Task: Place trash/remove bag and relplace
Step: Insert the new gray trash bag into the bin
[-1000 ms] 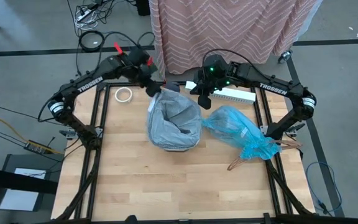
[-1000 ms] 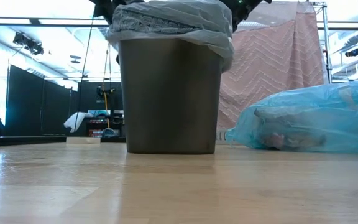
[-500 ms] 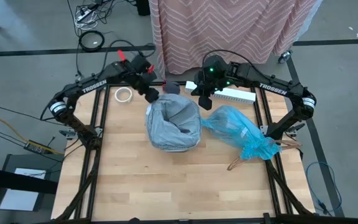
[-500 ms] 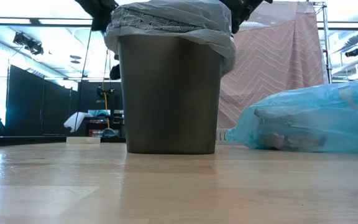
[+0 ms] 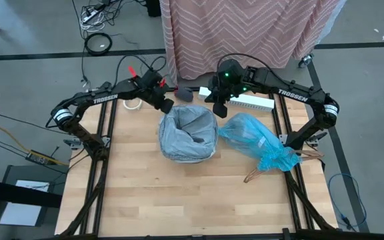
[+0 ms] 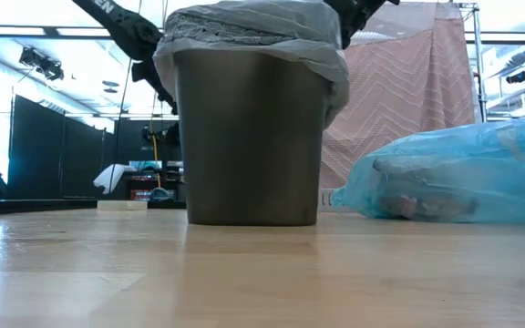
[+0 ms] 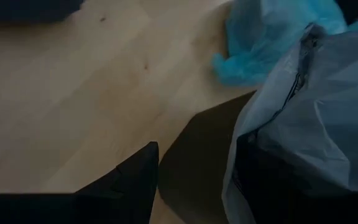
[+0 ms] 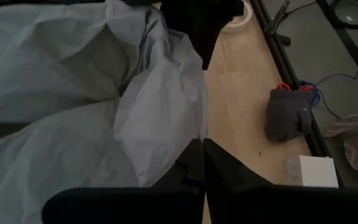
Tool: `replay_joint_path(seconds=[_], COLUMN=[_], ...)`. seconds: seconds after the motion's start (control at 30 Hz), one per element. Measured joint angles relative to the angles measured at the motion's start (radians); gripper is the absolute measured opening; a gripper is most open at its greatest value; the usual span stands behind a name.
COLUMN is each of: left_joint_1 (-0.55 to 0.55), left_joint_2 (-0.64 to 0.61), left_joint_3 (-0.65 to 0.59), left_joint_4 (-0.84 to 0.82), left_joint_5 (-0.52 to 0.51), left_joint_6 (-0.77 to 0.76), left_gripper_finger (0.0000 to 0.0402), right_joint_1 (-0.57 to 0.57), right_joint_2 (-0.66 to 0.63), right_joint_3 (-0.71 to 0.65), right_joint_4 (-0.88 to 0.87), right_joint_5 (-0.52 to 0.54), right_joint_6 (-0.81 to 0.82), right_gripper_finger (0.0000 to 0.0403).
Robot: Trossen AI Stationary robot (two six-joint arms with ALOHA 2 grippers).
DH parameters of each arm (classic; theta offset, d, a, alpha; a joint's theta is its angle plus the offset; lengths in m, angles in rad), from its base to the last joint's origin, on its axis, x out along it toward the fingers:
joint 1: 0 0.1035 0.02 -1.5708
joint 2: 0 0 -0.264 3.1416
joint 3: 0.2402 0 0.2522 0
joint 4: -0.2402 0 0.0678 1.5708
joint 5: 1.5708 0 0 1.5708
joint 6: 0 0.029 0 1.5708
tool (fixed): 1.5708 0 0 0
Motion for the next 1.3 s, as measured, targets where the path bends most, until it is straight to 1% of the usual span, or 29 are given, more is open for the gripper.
replay_joint_path(seconds=[0.13, 0.3, 0.43, 0.5, 0.67, 0.73, 0.8, 0.93, 0.97, 1.03, 1.13, 1.3], left_joint_1=[-0.019, -0.025, 0.009, 0.033, 0.081, 0.098, 0.104, 0.100, 0.101, 0.108, 0.121, 0.133], left_joint_2=[0.000, 0.002, 0.003, 0.002, 0.002, 0.002, 0.002, 0.002, 0.002, 0.002, 0.002, 0.002], left_joint_3=[-0.038, -0.057, -0.058, -0.058, -0.058, -0.058, -0.058, -0.058, -0.057, -0.057, -0.057, -0.057], left_joint_4=[0.110, 0.188, 0.290, 0.297, 0.235, 0.234, 0.254, 0.279, 0.278, 0.271, 0.270, 0.227], left_joint_5=[0.001, -0.002, 0.058, 0.082, 0.101, 0.160, 0.248, 0.488, 0.529, 0.571, 0.564, 0.392], left_joint_6=[-0.053, -0.117, -0.219, -0.241, -0.228, -0.228, -0.239, -0.256, -0.256, -0.248, -0.193, -0.061], left_gripper_finger=[0.0218, 0.0218, 0.0219, 0.0219, 0.0219, 0.0219, 0.0219, 0.0219, 0.0219, 0.0219, 0.0219, 0.0219], right_joint_1=[0.000, 0.000, 0.000, 0.000, 0.001, 0.001, 0.001, 0.001, 0.001, 0.001, 0.001, 0.001], right_joint_2=[0.000, 0.000, 0.000, 0.000, 0.000, 0.000, 0.000, 0.000, 0.000, 0.000, 0.000, 0.000], right_joint_3=[0.000, 0.000, 0.000, 0.000, 0.000, 0.000, 0.000, 0.000, 0.000, 0.000, 0.000, 0.000], right_joint_4=[0.000, 0.000, -0.001, -0.005, -0.038, -0.058, -0.069, -0.076, -0.076, -0.076, -0.076, -0.075], right_joint_5=[0.000, 0.000, 0.000, 0.000, 0.000, 0.000, 0.000, 0.001, 0.001, 0.001, 0.001, 0.001], right_joint_6=[0.000, 0.000, 0.000, 0.000, 0.000, 0.000, 0.000, 0.000, 0.000, 0.000, 0.000, 0.000], right_gripper_finger=[0.0000, 0.0000, 0.0000, 0.0000, 0.0000, 0.0000, 0.0000, 0.0000, 0.0000, 0.0000, 0.0000, 0.0000])
